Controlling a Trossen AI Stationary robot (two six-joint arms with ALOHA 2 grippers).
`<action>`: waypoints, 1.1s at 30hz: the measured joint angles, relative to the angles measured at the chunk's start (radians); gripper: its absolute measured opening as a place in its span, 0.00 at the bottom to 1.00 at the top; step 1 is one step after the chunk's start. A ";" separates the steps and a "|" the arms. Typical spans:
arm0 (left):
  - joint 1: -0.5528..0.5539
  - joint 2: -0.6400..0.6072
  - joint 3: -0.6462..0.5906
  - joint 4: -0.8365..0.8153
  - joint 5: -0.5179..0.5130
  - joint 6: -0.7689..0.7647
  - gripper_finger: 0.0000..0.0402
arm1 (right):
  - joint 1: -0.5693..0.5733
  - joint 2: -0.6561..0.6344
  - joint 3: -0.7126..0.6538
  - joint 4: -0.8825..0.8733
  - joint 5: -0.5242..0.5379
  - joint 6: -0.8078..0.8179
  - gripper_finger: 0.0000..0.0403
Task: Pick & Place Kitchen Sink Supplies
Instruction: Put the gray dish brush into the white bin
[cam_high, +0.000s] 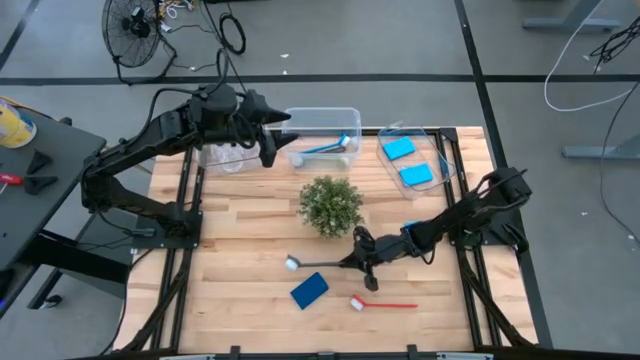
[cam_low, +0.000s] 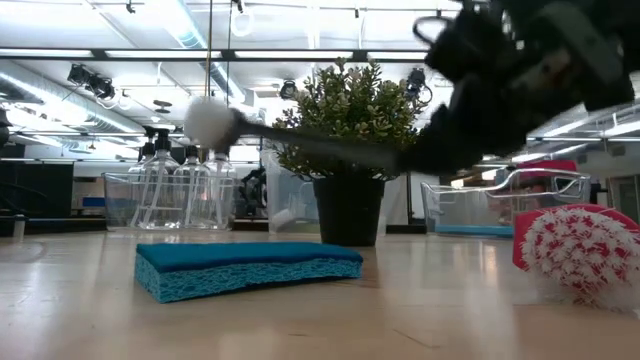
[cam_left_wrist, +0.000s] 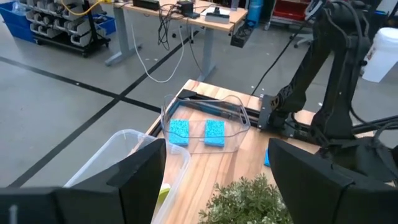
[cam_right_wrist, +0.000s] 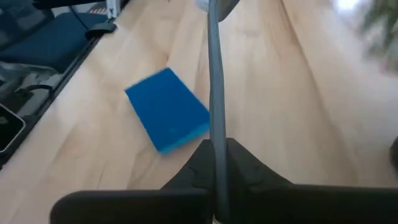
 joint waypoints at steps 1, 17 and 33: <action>0.000 0.000 0.000 0.002 0.000 0.000 0.72 | -0.003 -0.022 0.010 -0.032 0.000 -0.022 0.03; 0.000 0.000 0.000 0.017 0.000 -0.005 0.72 | -0.034 -0.311 0.185 -0.381 0.092 -0.069 0.03; 0.014 0.000 0.000 -0.212 0.063 0.055 0.72 | -0.206 -0.431 0.248 -0.514 0.251 0.087 0.03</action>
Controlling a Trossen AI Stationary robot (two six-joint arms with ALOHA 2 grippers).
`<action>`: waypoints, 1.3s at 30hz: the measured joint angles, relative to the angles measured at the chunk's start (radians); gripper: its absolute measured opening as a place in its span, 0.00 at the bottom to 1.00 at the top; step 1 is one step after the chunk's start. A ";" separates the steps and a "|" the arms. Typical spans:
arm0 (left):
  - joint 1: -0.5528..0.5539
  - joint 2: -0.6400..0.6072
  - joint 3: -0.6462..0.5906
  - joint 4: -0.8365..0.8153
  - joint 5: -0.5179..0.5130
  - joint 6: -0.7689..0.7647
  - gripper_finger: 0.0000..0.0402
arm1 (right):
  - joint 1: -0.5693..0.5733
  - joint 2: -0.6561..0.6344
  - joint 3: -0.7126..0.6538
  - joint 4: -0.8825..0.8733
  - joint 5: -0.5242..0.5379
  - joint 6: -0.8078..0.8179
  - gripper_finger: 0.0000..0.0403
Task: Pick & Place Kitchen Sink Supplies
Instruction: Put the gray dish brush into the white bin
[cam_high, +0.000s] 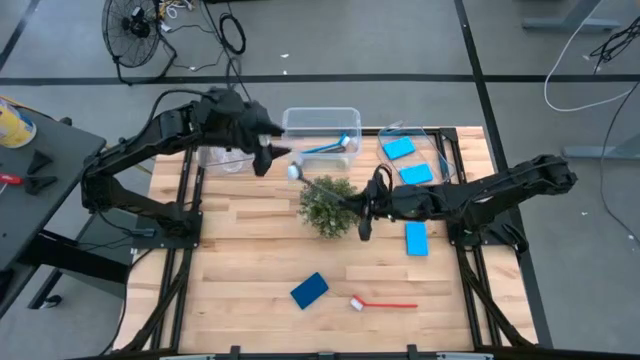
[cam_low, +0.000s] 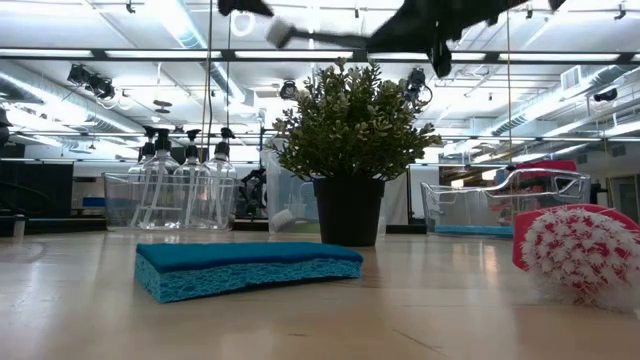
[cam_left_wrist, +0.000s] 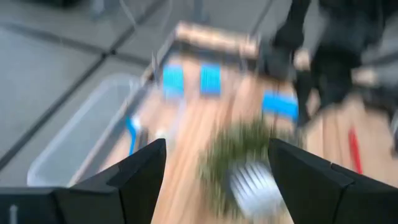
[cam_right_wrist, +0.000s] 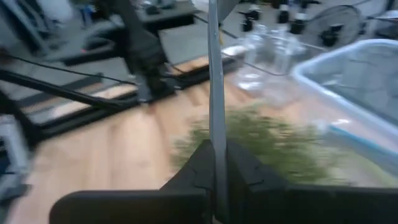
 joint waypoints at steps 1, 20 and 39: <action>0.000 0.000 0.000 -0.045 0.000 0.022 0.72 | -0.015 0.000 0.000 -0.013 0.000 -0.007 0.03; 0.075 -0.052 0.000 -0.250 -0.007 0.215 0.72 | -0.368 0.000 0.000 -0.046 -0.229 -0.257 0.03; 0.157 -0.051 0.000 -0.128 -0.010 0.154 0.72 | -0.764 0.036 0.000 0.065 -0.542 -0.442 0.03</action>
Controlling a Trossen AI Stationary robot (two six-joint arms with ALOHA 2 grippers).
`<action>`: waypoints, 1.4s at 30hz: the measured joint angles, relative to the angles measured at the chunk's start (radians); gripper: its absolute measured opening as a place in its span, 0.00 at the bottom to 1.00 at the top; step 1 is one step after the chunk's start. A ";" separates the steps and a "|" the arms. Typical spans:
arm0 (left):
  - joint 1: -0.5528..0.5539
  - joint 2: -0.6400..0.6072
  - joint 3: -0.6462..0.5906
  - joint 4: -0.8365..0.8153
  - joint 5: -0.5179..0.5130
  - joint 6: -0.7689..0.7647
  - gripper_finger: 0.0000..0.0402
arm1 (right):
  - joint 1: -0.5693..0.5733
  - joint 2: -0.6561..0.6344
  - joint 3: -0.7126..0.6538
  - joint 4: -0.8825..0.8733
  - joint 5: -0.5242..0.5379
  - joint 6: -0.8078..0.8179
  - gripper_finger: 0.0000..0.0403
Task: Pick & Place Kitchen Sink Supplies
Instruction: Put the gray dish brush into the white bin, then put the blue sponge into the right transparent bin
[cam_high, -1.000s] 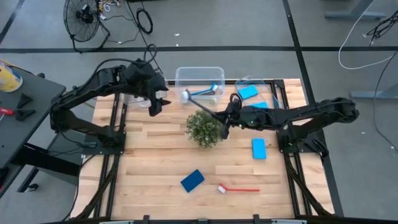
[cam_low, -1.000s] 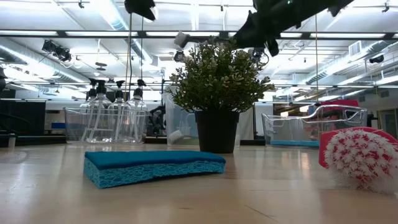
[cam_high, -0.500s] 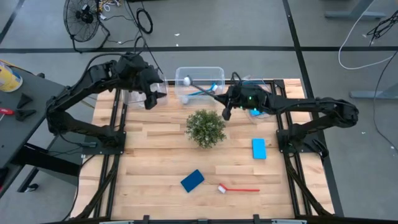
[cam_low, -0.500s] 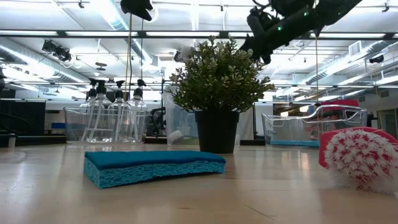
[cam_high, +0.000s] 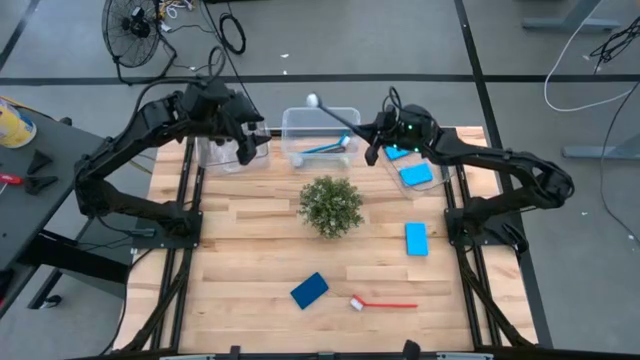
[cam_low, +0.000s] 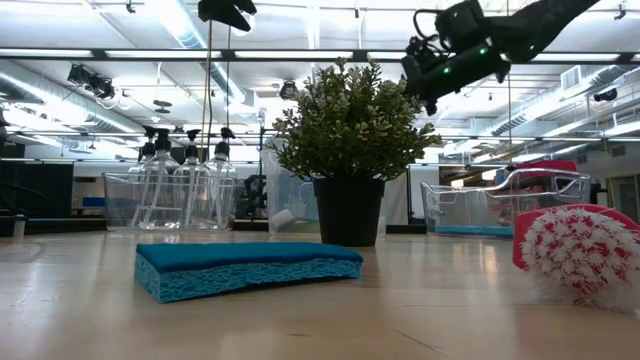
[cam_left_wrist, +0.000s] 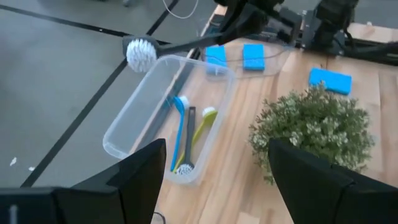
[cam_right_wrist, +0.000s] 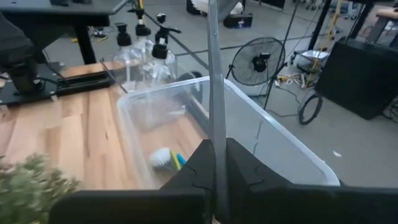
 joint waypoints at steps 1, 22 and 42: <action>0.003 0.000 0.000 0.005 -0.001 -0.003 0.72 | -0.007 0.015 0.000 0.016 -0.002 0.000 0.03; 0.026 0.001 0.000 0.044 -0.104 -0.055 0.72 | -0.025 0.260 0.000 0.382 -0.071 0.020 0.10; 0.026 0.001 0.000 0.044 -0.114 -0.063 0.72 | -0.025 0.235 0.000 0.389 -0.209 0.196 0.52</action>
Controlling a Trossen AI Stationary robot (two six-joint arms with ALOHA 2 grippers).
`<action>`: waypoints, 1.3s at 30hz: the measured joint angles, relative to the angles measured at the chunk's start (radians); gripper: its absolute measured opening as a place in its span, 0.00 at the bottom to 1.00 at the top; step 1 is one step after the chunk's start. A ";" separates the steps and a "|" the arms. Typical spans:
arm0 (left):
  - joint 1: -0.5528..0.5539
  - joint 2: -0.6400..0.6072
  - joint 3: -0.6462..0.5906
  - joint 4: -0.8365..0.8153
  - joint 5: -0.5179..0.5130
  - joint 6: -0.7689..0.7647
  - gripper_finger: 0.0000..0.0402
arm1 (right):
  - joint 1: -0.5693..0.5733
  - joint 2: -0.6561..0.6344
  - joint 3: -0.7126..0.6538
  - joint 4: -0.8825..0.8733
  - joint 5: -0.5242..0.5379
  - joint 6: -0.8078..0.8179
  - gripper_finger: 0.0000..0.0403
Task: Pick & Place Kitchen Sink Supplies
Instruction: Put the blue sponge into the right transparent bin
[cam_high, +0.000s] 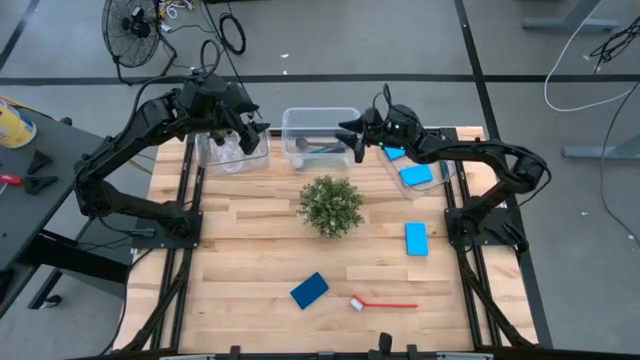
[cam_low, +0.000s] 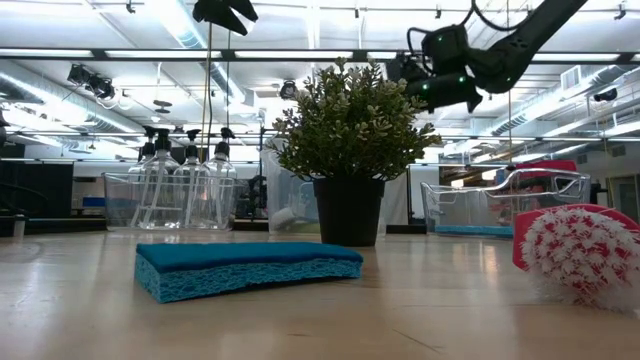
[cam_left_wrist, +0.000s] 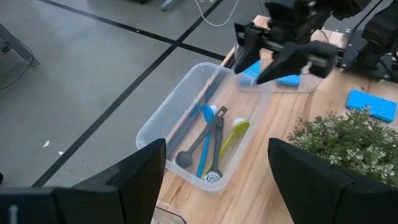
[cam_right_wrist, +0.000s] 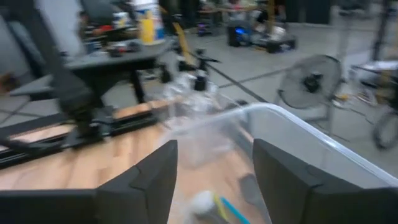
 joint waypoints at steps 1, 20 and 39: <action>0.000 0.000 0.000 0.000 0.000 0.000 0.72 | 0.004 -0.010 0.000 -0.003 -0.020 -0.007 0.52; 0.000 0.007 0.000 0.025 -0.003 0.008 0.72 | 0.288 -0.423 0.000 -0.442 0.033 -0.184 0.52; -0.147 0.006 0.000 0.051 0.185 -0.109 0.72 | 0.891 -0.496 0.000 -0.798 0.487 -0.012 0.52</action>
